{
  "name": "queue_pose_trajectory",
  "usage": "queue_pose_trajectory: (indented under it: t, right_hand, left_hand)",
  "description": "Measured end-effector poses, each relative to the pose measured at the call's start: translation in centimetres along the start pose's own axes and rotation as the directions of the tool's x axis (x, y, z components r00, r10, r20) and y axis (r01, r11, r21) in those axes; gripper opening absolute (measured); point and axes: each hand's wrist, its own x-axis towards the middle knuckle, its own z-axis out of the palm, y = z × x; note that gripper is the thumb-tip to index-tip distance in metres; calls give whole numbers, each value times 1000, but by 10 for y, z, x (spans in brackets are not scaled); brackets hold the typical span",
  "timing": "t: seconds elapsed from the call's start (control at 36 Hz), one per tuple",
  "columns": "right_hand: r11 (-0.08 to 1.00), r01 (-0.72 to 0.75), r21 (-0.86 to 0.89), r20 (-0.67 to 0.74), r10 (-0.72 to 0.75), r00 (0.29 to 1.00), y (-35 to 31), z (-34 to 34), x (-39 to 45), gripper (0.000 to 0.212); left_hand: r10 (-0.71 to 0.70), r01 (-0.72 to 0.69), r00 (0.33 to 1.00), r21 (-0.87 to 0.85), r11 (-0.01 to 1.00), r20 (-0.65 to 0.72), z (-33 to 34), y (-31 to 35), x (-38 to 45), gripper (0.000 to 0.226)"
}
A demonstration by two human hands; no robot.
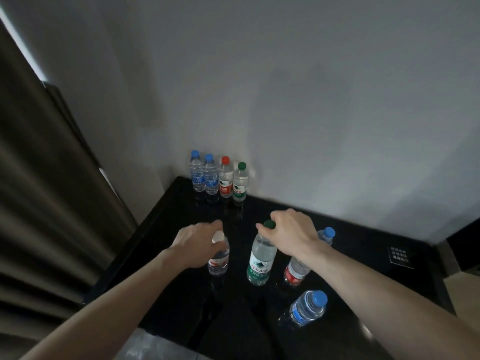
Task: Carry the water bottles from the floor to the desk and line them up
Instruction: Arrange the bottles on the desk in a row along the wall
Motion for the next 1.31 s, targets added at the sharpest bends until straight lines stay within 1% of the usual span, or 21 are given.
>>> queue_pose_trajectory:
  t: [0.17, 0.28, 0.36, 0.5, 0.58, 0.67, 0.72, 0.83, 0.94, 1.11, 1.31]
  right_hand:
    - [998, -27, -52, -57, 24, 998, -3, -24, 22, 53]
    - [999, -52, -1, -89, 51, 995, 0, -41, 36, 57]
    - [994, -88, 57, -109, 94, 990, 5, -58, 52, 54]
    - [991, -126, 41, -165, 131, 978, 14, -84, 80, 52]
    - [987, -156, 30, -155, 159, 975, 22, -92, 94, 50]
    - [980, -197, 24, -148, 199, 969, 31, -94, 107, 48]
    - [975, -222, 31, -138, 224, 965, 39, -93, 114, 47]
    - [962, -269, 50, -96, 272, 957, 55, -84, 126, 45]
    - [943, -325, 68, -29, 328, 944, 71, -73, 137, 44]
    - [929, -369, 36, 73, 366, 928, 94, -52, 153, 45]
    - [910, -414, 23, 151, 407, 901, 115, -28, 165, 46]
  left_hand:
    - [26, -25, 998, 8, 1000, -52, -30, -3, 11, 24]
    - [71, -71, 994, 8, 997, -88, -48, -1, 22, 24]
    - [117, -115, 987, 28, 993, -111, -61, 4, 37, 23]
    - [190, -175, 974, 127, 976, -120, -82, 17, 71, 26]
    - [215, -201, 972, 141, 969, -96, -89, 24, 96, 28]
    - [233, -219, 970, 168, 961, -70, -90, 32, 122, 23]
    - [243, -231, 969, 178, 957, -49, -88, 40, 138, 22]
    - [230, -222, 973, 218, 950, -11, -84, 57, 169, 28]
    - [207, -210, 978, 228, 951, 36, -73, 68, 199, 28]
    - [186, -208, 976, 250, 945, 109, -58, 80, 241, 35]
    - [169, -195, 978, 264, 944, 120, -43, 87, 279, 35]
